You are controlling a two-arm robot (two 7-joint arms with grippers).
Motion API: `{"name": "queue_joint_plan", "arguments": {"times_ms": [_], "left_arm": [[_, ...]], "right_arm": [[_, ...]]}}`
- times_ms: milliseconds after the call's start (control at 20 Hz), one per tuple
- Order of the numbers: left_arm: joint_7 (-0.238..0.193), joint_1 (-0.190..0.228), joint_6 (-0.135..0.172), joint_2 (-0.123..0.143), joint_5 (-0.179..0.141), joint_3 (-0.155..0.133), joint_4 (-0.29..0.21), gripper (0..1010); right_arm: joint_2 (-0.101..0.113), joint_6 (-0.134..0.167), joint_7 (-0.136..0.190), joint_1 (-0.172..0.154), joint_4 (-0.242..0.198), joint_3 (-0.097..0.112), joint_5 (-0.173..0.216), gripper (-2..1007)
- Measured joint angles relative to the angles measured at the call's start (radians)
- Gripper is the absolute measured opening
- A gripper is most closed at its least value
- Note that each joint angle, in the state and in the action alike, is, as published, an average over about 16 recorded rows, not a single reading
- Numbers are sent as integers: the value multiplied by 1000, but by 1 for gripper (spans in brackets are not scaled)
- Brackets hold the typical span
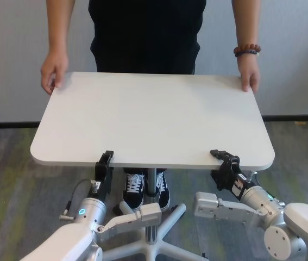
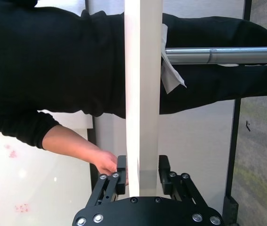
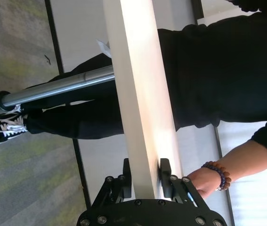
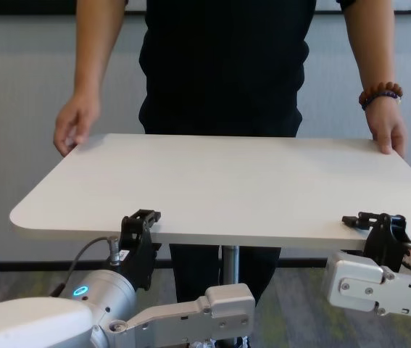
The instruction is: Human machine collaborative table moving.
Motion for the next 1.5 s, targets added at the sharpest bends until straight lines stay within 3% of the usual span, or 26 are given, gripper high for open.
{"name": "queue_joint_plan", "arguments": {"times_ms": [600,1000,1250,1500], "left_arm": [[0,0,0,0,0,0,0,820],[-11,6,-2,5,-3,-1,-14,968],[-46,35,6,29,-5,-4,-80,999],[-100,93,21,71,-9,-14,-200,1000]], "right_arm": [[0,1,1,-1,1,0,0,724],[0,1,2,-1,-1,0,0,925],[11,8,19,-14,-34,2,4,985],[34,28,50,-48,-111,7,9,1001]]}}
